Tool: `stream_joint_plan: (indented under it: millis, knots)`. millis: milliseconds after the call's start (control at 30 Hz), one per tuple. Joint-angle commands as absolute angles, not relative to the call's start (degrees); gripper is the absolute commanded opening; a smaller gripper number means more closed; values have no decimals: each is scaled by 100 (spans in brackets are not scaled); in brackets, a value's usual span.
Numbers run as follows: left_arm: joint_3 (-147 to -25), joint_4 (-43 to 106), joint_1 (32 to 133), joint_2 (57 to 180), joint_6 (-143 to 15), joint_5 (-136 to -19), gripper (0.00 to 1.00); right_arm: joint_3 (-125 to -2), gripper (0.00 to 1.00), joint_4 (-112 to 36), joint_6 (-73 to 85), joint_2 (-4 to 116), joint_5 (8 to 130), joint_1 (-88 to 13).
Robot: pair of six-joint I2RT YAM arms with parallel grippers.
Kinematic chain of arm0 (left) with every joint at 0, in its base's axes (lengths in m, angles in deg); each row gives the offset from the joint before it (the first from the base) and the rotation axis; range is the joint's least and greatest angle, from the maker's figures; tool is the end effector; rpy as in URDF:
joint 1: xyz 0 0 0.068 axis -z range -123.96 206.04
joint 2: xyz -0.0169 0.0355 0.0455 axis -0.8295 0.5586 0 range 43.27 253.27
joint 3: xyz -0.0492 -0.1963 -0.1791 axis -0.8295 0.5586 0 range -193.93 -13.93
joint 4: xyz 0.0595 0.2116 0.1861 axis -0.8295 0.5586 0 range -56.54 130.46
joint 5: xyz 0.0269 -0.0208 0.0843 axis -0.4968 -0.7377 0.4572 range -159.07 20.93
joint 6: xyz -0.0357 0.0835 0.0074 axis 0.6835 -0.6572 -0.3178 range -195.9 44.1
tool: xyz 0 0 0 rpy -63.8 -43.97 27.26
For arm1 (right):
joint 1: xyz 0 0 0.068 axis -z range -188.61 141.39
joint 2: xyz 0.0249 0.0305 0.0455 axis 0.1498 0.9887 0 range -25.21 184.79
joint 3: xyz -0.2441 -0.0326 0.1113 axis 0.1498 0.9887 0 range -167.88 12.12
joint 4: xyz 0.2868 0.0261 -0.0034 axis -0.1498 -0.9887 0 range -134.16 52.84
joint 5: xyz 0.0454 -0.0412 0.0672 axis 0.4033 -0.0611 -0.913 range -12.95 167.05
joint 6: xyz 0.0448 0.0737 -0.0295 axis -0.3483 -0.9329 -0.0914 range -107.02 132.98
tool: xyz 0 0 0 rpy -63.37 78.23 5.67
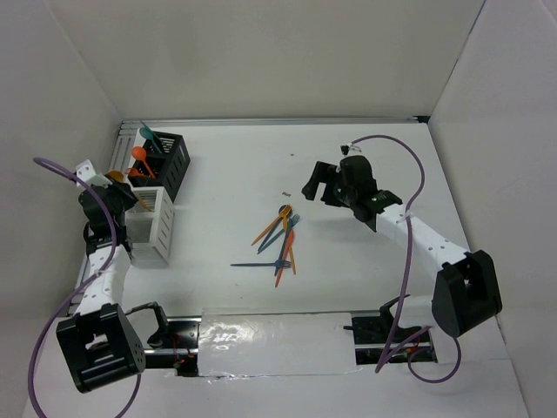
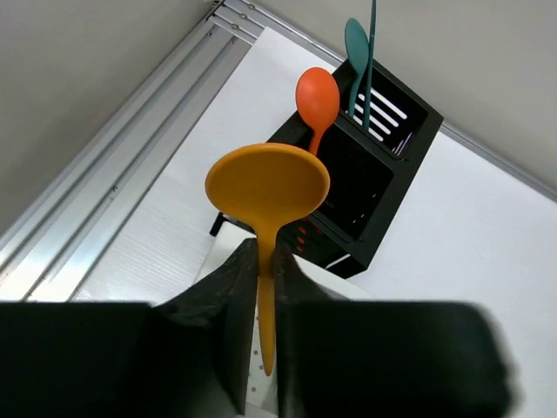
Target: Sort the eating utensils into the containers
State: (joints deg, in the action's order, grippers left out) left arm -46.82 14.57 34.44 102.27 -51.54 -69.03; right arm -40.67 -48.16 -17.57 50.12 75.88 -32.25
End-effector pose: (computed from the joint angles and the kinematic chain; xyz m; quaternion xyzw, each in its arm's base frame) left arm 0.2896 0.1147 0.2516 -0.2931 0.6906 -0.0157 0.6610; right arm 0.3282 0.1453 0.2311 0.0483 0.8797 0.2234 0.4170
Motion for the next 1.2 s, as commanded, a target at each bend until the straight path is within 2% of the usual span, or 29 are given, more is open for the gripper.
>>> stream_joint_plan:
  millis: [0, 67, 100, 200, 233, 267, 300, 400, 433, 533, 567, 667, 800, 933, 967, 1033, 1167]
  knots:
    - [-4786, 1289, 3486, 10242, -4918, -6933, 27, -4378, 100, -4559, -1682, 5064, 7520, -3199]
    - [-4847, 1351, 3521, 10233, -4936, -6915, 41, -4378, 100, -4611, -1682, 5047, 7520, -3199]
    - [-4847, 1351, 3539, 10189, -5101, -6915, 54, -4378, 100, -4612, -1691, 5021, 7520, -3190]
    - [-4987, 1412, 3548, 9952, -5348, -6994, 68, -4378, 100, -4674, -1743, 4968, 7520, -3199]
    - [-5144, 1534, 3548, 9830, -5419, -7055, 79, -4378, 100, -4674, -1752, 4898, 7520, -3190]
    - [-5259, 1649, 3556, 9759, -5489, -7065, 84, -4308, 100, -4674, -1761, 4897, 7520, -3182]
    - [-5373, 1746, 3548, 9697, -5707, -7134, 87, -4307, 100, -4674, -1787, 4836, 7520, -3190]
    - [-5848, 2080, 3556, 9311, -6609, -8211, 86, -4237, 100, -4726, -1814, 4739, 7520, -3190]
    - [-5988, 2220, 3522, 9214, -6867, -9321, 87, -4237, 100, -4778, -1840, 4643, 7573, -3190]
    - [-6761, 3121, 3591, 9152, -7518, -11688, 89, -4123, 100, -4832, -1866, 4555, 7626, -3191]
    - [-7233, 3327, 3757, 9352, -7720, -11914, 88, -4123, 100, -4884, -1884, 4537, 7704, -3199]
    - [-7344, 3855, 4731, 9608, -7461, -11777, 87, -4123, 100, -5077, -2042, 4493, 7705, -3147]
    - [-6783, 3935, 6075, 9915, -6756, -11178, 83, -4000, 100, -5130, -2156, 4327, 7705, -3120]
    - [-6780, 4478, 7377, 10644, -7306, -10853, 83, -3807, 100, -5393, -2288, 3967, 7836, -3138]
    - [-6885, 4671, 7762, 10863, -7466, -10818, 79, -3693, 100, -5394, -2306, 3870, 7889, -3138]
    - [-7079, 5016, 7905, 11444, -7520, -10397, 78, -3552, 100, -5394, -2332, 3545, 7890, -3155]
    - [-7255, 4806, 7960, 12156, -7766, -10378, 78, -3297, 100, -5455, -2490, 3140, 8003, -3146]
